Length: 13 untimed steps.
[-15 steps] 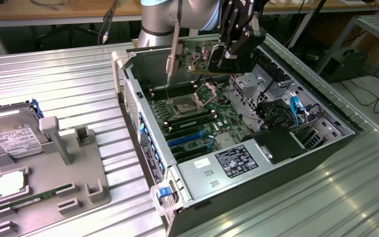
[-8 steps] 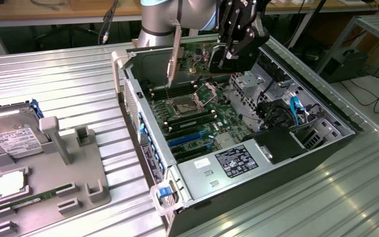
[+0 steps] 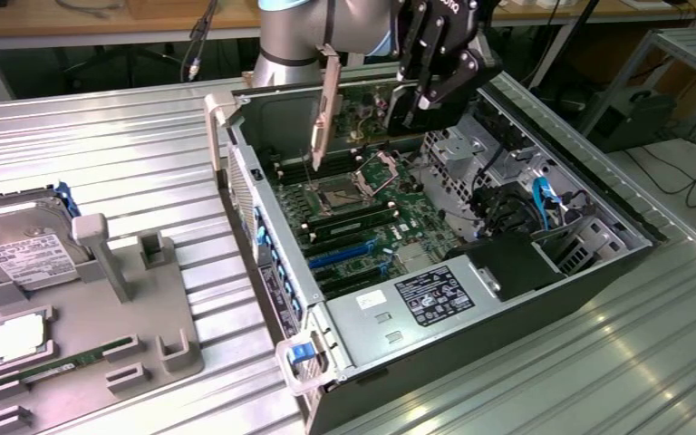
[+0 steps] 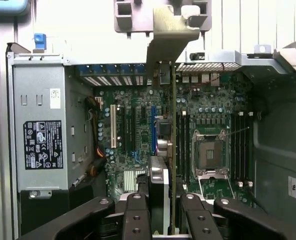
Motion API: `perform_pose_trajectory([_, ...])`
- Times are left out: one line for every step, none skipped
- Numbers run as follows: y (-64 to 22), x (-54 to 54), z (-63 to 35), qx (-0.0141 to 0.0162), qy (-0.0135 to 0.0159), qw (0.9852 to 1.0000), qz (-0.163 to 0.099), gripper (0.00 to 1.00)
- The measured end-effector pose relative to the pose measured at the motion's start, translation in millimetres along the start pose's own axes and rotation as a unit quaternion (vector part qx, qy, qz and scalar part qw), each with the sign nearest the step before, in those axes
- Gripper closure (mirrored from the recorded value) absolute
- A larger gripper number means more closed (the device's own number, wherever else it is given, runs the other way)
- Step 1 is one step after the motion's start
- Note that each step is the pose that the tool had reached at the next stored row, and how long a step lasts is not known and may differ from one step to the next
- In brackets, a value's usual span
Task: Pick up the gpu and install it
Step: 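Insert the gpu into the slot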
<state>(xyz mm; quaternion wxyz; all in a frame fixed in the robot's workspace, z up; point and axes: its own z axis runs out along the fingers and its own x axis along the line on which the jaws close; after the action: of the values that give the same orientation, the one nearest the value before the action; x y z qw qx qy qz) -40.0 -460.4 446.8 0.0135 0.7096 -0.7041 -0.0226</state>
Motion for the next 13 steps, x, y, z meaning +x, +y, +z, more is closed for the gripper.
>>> perform_pose_trajectory([0.0,0.0,0.1,-0.0001,0.0004,1.0000,-0.008,0.72])
perform_pose_trajectory([0.0,0.0,0.1,-0.0002,0.0008,0.9999,-0.016,0.72])
perform_pose_trajectory([0.0,0.0,0.1,-0.0003,0.0012,0.9997,-0.024,0.72])
perform_pose_trajectory([0.0,0.0,0.1,-0.0004,0.0016,0.9995,-0.031,0.72])
perform_pose_trajectory([0.0,0.1,0.2,-0.0005,0.0020,0.9992,-0.039,0.72])
perform_pose_trajectory([0.0,0.1,0.2,-0.0006,0.0024,0.9989,-0.046,0.72])
perform_pose_trajectory([0.0,0.1,0.2,-0.0007,0.0027,0.9985,-0.054,0.72])
perform_pose_trajectory([0.0,0.1,0.3,-0.0008,0.0031,0.9981,-0.062,0.72])
perform_pose_trajectory([0.0,0.1,0.3,-0.0009,0.0035,0.9976,-0.069,0.72])
perform_pose_trajectory([0.0,0.1,0.4,-0.0010,0.0039,0.9970,-0.078,0.72])
perform_pose_trajectory([0.0,0.1,0.4,-0.0011,0.0047,0.9958,-0.092,0.72])
perform_pose_trajectory([0.0,0.2,0.4,-0.0011,0.0051,0.9950,-0.100,0.72])
perform_pose_trajectory([0.0,0.3,0.4,-0.0011,0.0055,0.9942,-0.107,0.72])
